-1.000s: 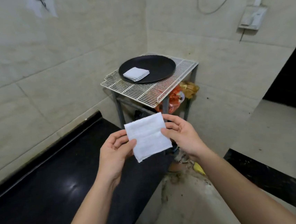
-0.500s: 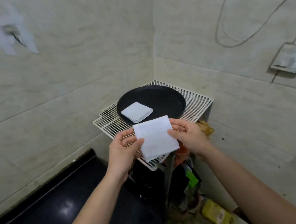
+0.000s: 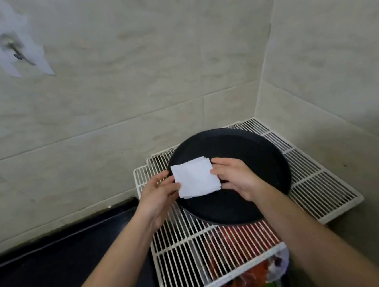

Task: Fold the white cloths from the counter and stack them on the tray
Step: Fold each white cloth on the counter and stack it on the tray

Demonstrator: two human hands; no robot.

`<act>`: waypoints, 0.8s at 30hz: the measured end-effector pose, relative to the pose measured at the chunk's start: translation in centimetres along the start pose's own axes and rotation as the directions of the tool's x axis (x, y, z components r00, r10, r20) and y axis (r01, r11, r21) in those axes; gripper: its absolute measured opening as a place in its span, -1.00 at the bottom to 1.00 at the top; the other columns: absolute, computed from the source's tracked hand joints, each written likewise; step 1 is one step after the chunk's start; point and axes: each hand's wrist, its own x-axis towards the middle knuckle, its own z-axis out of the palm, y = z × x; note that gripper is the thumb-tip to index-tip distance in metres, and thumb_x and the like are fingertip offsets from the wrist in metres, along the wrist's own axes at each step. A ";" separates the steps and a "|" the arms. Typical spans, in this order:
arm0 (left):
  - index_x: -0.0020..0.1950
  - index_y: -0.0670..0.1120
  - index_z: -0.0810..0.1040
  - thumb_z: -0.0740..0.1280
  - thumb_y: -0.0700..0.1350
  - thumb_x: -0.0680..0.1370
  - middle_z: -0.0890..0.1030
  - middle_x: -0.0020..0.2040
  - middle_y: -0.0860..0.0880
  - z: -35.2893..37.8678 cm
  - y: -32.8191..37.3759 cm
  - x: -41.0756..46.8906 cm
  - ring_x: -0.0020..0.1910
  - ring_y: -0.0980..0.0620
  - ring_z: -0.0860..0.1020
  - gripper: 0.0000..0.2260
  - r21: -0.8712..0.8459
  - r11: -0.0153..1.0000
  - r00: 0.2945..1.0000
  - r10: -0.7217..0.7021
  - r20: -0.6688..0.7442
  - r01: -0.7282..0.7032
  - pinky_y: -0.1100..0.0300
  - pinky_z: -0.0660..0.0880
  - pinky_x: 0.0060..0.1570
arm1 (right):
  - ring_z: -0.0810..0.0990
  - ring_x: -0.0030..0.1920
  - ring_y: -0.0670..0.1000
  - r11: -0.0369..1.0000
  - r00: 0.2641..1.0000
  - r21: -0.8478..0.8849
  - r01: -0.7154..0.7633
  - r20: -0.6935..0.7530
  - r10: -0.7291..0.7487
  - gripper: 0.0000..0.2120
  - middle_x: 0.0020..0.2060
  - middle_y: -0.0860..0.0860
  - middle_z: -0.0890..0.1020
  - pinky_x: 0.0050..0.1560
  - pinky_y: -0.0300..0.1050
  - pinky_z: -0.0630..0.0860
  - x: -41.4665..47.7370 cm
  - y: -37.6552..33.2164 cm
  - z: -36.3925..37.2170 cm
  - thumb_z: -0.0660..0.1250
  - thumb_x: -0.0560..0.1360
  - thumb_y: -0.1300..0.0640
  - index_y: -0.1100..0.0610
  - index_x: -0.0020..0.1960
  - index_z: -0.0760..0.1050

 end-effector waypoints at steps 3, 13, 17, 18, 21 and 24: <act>0.30 -0.19 0.42 0.35 -0.46 0.48 0.62 0.17 -0.16 0.8 -0.1 1.5 -0.01 -0.04 0.66 -0.58 0.000 1.000 0.996 0.020 -0.092 -0.020 0.20 0.59 -0.15 | 0.65 0.14 -0.01 1.000 0.999 -0.001 -0.017 0.041 0.017 -0.53 0.15 -0.04 0.67 0.08 -0.03 0.62 3.0 -0.3 -0.5 0.36 0.55 0.29 0.14 0.44 0.42; 0.22 -0.18 0.48 0.35 -0.47 0.48 0.64 0.08 -0.12 1.8 -0.6 3.6 -0.09 0.00 0.66 -0.63 0.012 0.997 0.978 0.078 -0.194 -0.077 0.26 0.61 -0.23 | 0.67 0.09 0.01 0.999 0.994 0.031 -0.014 0.109 0.011 -0.55 0.13 0.02 0.68 -0.11 -0.12 0.62 6.4 -1.1 -1.7 0.37 0.54 0.32 0.17 0.41 0.45; 0.26 -0.18 0.48 0.37 -0.46 0.47 0.64 0.15 -0.13 1.6 -1.4 4.0 0.00 -0.05 0.67 -0.60 0.091 0.993 0.971 0.096 -0.218 -0.078 0.21 0.60 -0.19 | 0.69 0.07 0.00 1.000 0.992 -0.002 -0.017 0.125 0.017 -0.57 0.08 0.01 0.70 0.02 -0.05 0.65 6.7 -0.3 -1.5 0.34 0.54 0.38 0.17 0.38 0.48; 0.26 -0.19 0.49 0.37 -0.46 0.47 0.64 0.16 -0.13 1.4 -1.7 4.0 0.03 -0.06 0.67 -0.60 0.113 0.991 0.970 0.098 -0.221 -0.074 0.21 0.60 -0.18 | 0.69 0.07 0.00 1.000 0.991 -0.008 -0.017 0.130 0.018 -0.58 0.06 0.00 0.70 0.05 -0.04 0.65 6.6 -0.1 -1.5 0.33 0.54 0.38 0.17 0.37 0.49; 0.26 -0.19 0.50 0.39 -0.44 0.47 0.64 0.17 -0.12 0.9 -2.3 4.3 0.07 -0.08 0.66 -0.61 0.160 0.985 0.969 0.103 -0.224 -0.068 0.20 0.60 -0.15 | 0.68 0.09 -0.01 0.999 0.990 -0.038 0.003 0.138 0.002 -0.56 0.10 0.00 0.69 0.09 -0.04 0.64 6.6 0.3 -1.7 0.35 0.53 0.36 0.13 0.38 0.48; 0.25 -0.18 0.52 0.39 -0.42 0.47 0.65 0.17 -0.11 0.6 -2.6 4.1 0.08 -0.08 0.66 -0.62 0.193 0.978 0.966 0.124 -0.225 -0.081 0.16 0.59 -0.09 | 0.66 0.12 -0.03 0.994 0.991 -0.099 0.045 0.130 -0.032 -0.51 0.16 0.00 0.66 -0.01 -0.11 0.62 6.7 0.6 -1.8 0.37 0.52 0.33 0.09 0.42 0.46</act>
